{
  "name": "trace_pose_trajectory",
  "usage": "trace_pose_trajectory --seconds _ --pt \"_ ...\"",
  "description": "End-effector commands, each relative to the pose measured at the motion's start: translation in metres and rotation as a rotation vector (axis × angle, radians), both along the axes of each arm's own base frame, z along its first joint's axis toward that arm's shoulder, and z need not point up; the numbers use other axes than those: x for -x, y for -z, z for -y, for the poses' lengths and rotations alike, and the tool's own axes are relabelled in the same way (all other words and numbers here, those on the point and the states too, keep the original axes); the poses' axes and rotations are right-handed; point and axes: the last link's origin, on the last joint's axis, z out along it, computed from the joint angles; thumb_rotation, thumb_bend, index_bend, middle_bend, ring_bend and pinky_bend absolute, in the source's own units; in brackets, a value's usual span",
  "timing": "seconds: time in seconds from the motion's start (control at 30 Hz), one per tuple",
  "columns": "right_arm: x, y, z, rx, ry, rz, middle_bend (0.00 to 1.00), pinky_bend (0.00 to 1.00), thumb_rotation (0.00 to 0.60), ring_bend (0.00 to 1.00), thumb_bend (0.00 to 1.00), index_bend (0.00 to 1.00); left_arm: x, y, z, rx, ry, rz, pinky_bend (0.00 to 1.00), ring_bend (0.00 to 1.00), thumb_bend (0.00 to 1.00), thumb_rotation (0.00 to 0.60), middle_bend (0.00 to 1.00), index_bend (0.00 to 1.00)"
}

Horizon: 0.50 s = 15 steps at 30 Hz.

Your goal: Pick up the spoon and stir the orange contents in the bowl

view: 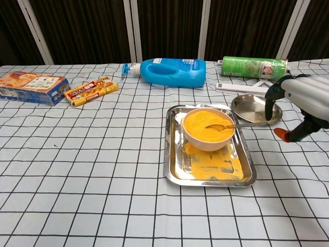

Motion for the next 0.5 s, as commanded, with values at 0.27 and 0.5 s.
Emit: trace_pose_trajectory --seconds 0.27,0.5 --pt "0.002 0.01 -0.005 -0.031 -0.002 -0.004 0.21 0.0 0.6 0.0 0.44 0.51 0.0 0.0 0.0 0.001 -0.001 0.002 0.0 0.0 0.0 0.6 0.0 0.0" --pt "0.006 0.016 0.003 -0.032 0.026 -0.042 0.21 0.0 0.6 0.0 0.44 0.51 0.0 -0.001 0.0 0.005 0.0 0.004 0.0 0.0 0.0 0.6 0.0 0.0"
